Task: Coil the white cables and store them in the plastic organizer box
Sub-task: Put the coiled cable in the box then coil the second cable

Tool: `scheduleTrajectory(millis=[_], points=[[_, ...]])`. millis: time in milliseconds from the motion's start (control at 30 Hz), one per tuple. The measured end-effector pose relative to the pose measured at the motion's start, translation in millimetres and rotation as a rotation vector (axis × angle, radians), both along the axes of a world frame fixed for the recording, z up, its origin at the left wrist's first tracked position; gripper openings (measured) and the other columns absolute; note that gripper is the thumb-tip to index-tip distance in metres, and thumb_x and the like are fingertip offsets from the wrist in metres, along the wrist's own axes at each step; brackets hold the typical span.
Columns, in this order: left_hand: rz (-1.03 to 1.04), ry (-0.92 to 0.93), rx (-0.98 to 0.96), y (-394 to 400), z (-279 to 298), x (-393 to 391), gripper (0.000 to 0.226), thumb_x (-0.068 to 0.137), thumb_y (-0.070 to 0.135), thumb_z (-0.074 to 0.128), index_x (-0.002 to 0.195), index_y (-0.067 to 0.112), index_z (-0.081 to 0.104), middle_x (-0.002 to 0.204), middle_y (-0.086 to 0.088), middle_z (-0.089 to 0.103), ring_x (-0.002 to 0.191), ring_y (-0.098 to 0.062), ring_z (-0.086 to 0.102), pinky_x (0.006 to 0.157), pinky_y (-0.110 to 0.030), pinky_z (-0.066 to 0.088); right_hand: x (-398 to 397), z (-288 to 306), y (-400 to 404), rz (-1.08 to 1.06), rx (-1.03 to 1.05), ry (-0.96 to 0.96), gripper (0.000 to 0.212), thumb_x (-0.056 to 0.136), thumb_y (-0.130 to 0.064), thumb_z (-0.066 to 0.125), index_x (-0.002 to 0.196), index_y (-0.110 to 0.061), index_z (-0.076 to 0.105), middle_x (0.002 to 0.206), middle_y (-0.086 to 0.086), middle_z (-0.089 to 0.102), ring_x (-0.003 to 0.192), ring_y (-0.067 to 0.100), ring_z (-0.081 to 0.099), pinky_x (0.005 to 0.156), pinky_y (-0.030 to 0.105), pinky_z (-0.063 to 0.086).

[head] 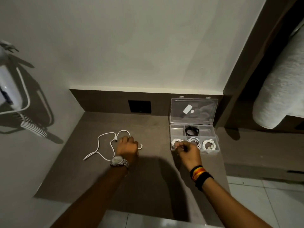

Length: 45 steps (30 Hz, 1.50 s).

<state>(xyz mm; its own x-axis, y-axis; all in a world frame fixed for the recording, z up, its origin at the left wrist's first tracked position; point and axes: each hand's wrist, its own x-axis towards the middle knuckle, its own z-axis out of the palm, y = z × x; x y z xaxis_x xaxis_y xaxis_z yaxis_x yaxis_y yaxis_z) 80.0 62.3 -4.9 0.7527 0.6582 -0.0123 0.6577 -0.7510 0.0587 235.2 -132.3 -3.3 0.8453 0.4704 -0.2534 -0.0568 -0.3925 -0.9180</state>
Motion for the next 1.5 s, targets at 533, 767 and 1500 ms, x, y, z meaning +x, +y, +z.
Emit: scheduleTrajectory(millis=[533, 767, 1500], points=[[0.298, -0.77, -0.973, 0, 125, -47, 0.023, 0.089, 0.021, 0.074, 0.107, 0.007, 0.077, 0.102, 0.0, 0.072, 0.084, -0.008, 0.068, 0.064, -0.009, 0.052, -148, 52, 82, 0.395, 0.405, 0.109, 0.02, 0.101, -0.021, 0.06, 0.112, -0.008, 0.071, 0.104, 0.012, 0.076, 0.099, 0.024, 0.074, 0.083, 0.028, 0.059], [-0.194, -0.588, -0.603, 49, 148, -135, 0.079, 0.092, -0.001, 0.054, 0.149, 0.049, 0.031, 0.158, 0.02, 0.025, 0.131, 0.008, 0.038, 0.102, -0.016, 0.038, -165, 131, 85, 0.606, 0.3, -0.152, 0.032, 0.103, -0.032, 0.055, 0.102, -0.007, 0.074, 0.061, -0.009, 0.05, 0.055, 0.007, 0.05, 0.052, 0.022, 0.048], [-0.376, -0.619, -1.084, 15, 190, -150, 0.039, 0.108, 0.022, 0.038, 0.091, 0.002, 0.067, 0.065, -0.01, 0.067, 0.056, -0.024, 0.065, 0.061, -0.032, 0.054, -163, 198, 56, 0.324, 0.211, -0.719, 0.02, 0.084, -0.041, 0.079, 0.08, -0.021, 0.08, 0.073, -0.009, 0.072, 0.066, 0.001, 0.066, 0.059, 0.019, 0.052]])
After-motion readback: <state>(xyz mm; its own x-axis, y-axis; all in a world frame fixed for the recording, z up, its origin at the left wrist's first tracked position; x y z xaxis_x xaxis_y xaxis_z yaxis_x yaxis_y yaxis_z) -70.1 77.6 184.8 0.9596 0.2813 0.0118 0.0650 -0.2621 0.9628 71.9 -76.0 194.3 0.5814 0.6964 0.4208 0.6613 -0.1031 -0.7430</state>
